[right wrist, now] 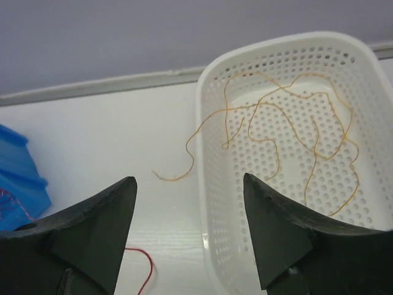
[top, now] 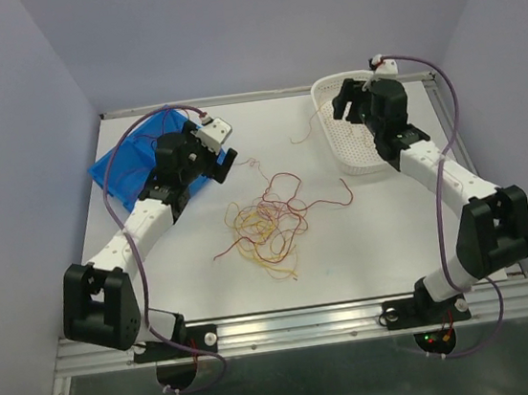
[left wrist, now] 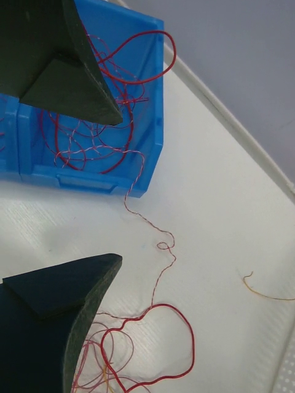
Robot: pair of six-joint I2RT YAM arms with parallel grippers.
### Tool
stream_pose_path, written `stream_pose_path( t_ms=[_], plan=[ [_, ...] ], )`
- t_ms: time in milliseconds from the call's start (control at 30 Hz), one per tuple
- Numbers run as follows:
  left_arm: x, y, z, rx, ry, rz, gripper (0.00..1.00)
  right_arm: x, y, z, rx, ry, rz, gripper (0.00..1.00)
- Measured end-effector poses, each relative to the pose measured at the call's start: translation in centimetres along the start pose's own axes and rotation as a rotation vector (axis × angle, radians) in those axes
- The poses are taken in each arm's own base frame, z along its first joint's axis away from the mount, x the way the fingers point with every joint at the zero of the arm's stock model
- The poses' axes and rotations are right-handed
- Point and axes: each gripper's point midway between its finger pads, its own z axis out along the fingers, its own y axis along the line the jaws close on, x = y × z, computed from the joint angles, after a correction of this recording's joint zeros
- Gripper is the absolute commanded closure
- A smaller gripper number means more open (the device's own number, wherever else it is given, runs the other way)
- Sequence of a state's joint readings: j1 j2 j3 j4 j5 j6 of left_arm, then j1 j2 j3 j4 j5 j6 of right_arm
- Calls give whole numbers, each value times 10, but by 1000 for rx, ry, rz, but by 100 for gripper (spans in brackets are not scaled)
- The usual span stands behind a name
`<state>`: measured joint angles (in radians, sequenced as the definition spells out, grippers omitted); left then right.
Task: Untangle the cables
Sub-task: Place the cable in the bin, then pick up the cable at the center of the board.
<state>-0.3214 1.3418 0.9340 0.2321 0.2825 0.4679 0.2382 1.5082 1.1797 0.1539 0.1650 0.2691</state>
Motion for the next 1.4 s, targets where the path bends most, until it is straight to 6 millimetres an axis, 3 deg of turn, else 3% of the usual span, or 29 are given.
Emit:
stream_pose_path(
  t_ms=[100, 200, 467, 667, 833, 1033, 1100, 1233, 1400],
  plan=[
    [17, -3, 11, 26, 68, 6, 11, 25, 5, -4, -39, 67, -9, 25],
    [25, -2, 22, 70, 113, 90, 9, 43, 8, -7, -67, 118, -14, 25],
    [29, -26, 57, 368, 179, 467, 11, 54, 29, -9, -173, 160, -13, 25],
    [44, -50, 108, 592, 211, 649, 16, 55, 33, -10, -192, 162, -15, 24],
    [73, -80, 108, 738, 259, 733, 18, 54, 34, -13, -202, 159, -14, 24],
    [79, -110, 109, 831, 249, 830, 31, 51, 35, -23, -218, 148, -10, 23],
    [79, -116, 111, 849, 244, 845, 32, 51, 36, -26, -222, 146, -10, 23],
    [89, -127, 117, 882, 253, 869, 42, 53, 38, -29, -247, 143, -7, 22],
    [107, -134, 121, 907, 299, 887, 43, 57, 43, -35, -284, 142, 7, 21]
  ],
)
